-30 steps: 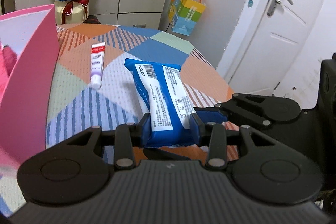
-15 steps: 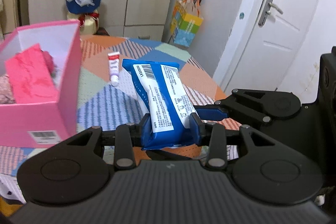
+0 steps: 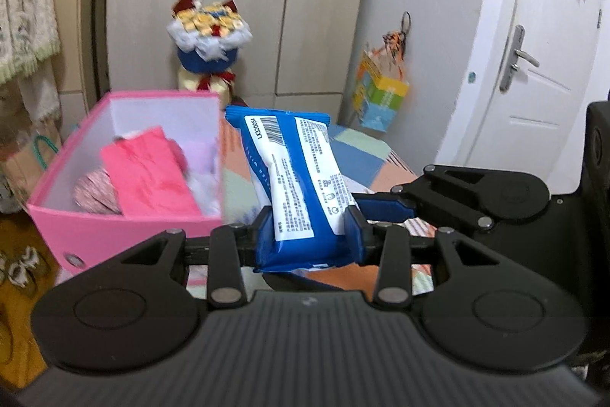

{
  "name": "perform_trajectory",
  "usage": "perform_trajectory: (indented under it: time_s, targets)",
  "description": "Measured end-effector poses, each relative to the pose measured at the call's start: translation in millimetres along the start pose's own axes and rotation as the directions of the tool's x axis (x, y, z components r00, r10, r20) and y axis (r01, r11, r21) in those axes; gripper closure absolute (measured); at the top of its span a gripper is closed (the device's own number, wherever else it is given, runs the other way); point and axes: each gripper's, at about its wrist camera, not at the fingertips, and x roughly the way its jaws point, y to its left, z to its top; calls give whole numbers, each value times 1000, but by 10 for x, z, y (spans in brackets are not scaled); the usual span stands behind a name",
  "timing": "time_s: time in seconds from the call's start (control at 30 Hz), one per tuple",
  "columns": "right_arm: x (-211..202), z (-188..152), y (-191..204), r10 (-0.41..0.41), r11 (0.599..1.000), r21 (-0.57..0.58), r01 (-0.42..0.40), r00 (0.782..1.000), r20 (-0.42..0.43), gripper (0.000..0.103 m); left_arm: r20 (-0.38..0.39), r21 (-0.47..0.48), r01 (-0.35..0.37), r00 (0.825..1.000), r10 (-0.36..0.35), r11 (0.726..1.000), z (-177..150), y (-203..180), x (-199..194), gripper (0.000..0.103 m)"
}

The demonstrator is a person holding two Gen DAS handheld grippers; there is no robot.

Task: Organize soft objects
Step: 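Lift and carry the blue wipes pack with the left gripper over the box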

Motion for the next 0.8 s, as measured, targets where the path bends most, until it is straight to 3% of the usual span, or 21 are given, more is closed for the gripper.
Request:
perform_trajectory:
  time_s: [0.37, 0.57, 0.8]
  targets:
    - [526, 486, 14, 82, 997, -23, -80, 992, 92, 35, 75, 1, -69, 995, 69, 998, 374, 574, 16, 65]
    - [1048, 667, -156, 146, 988, 31, -149, 986, 82, 35, 51, -51, -113, 992, 115, 992, 585, 950, 354, 64]
    - [1658, 758, -365, 222, 971, 89, -220, 975, -6, 35, -29, -138, -122, 992, 119, 983, 696, 1380, 856, 64]
